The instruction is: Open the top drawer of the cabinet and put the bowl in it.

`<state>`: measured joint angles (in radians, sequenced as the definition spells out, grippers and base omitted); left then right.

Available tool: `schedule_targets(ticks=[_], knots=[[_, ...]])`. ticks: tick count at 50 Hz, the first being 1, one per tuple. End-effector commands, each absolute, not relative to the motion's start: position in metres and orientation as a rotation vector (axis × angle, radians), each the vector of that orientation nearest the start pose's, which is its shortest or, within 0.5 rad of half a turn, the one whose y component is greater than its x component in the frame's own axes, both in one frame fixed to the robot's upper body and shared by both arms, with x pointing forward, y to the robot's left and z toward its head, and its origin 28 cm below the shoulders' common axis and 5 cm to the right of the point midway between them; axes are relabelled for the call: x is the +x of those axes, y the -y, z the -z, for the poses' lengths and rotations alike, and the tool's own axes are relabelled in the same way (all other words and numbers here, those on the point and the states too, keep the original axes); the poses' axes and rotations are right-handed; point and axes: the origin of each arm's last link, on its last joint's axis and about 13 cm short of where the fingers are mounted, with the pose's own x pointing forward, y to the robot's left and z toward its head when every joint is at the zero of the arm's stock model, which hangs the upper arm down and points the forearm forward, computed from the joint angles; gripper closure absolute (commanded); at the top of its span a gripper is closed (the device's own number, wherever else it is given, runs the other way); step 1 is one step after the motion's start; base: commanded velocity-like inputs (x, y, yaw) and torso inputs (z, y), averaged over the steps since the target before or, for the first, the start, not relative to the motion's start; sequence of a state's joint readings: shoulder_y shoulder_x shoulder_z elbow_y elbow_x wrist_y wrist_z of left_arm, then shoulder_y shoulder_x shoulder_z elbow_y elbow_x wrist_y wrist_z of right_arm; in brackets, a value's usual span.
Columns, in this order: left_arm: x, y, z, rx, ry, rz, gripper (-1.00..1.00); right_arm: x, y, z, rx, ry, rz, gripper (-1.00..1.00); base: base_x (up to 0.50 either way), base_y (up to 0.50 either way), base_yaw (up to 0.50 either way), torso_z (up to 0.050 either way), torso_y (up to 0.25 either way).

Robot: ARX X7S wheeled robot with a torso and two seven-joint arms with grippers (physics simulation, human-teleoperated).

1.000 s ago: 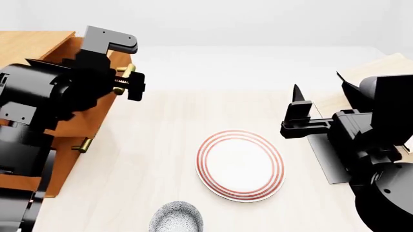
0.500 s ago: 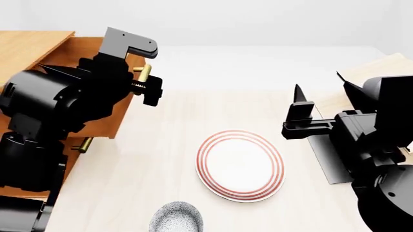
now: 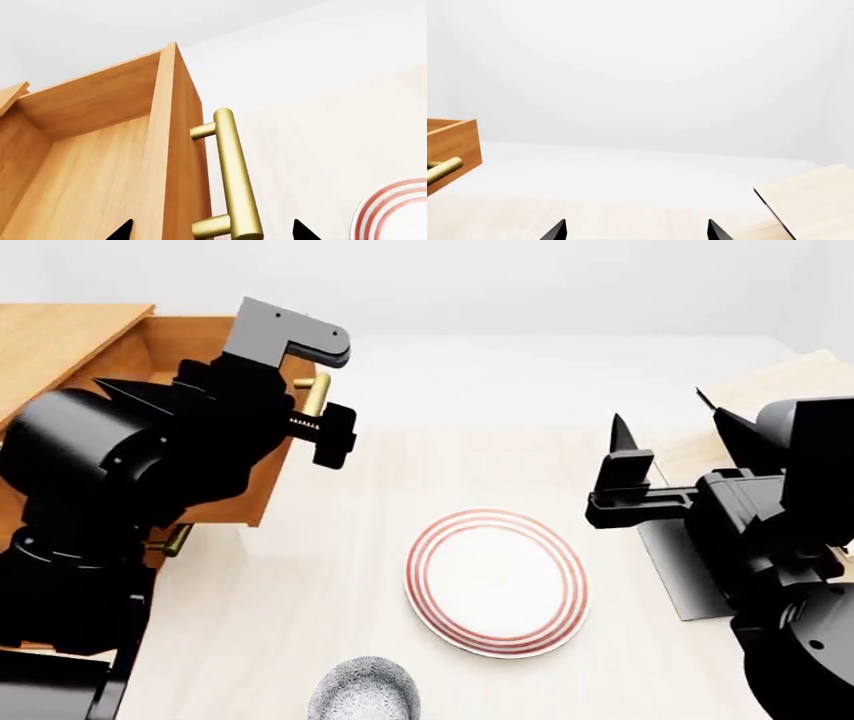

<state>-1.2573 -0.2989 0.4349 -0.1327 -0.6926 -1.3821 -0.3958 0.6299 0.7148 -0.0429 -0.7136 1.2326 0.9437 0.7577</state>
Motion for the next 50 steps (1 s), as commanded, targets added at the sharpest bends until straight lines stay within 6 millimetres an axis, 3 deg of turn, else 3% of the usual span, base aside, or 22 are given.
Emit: schedule_targets(ticks=[1,11,17,23,30,50], knots=[[0.322,-0.173,-0.283,0.21,-0.362,0.389,-1.0,0.212,0.143,-0.238,-0.041,0.093,-0.039,-1.0,0.0,0.0,0.0,0.0,0.0],[0.322,-0.174,-0.3,0.17,-0.3,0.384,-1.0,0.212,0.143,-0.235,-0.038,0.089,-0.039,-1.0,0.0,0.0,-0.01,0.0,0.004],[0.323,-0.187,-0.335,0.133,-0.173,0.296,-1.0,0.213,0.144,-0.235,-0.037,0.088,-0.035,-1.0,0.0,0.0,0.0,0.0,0.0],[0.312,-0.197,-0.361,0.114,-0.078,0.271,-1.0,0.213,0.143,-0.235,-0.039,0.089,-0.037,-1.0,0.0,0.0,0.0,0.0,0.0],[0.297,-0.2,-0.352,0.116,-0.04,0.294,-1.0,0.211,0.143,-0.235,-0.036,0.093,-0.039,-1.0,0.0,0.0,0.0,0.0,0.0],[0.219,-0.187,-0.307,0.18,0.069,0.58,-1.0,0.21,0.141,-0.238,-0.033,0.098,-0.036,-1.0,0.0,0.0,0.0,0.0,0.0]])
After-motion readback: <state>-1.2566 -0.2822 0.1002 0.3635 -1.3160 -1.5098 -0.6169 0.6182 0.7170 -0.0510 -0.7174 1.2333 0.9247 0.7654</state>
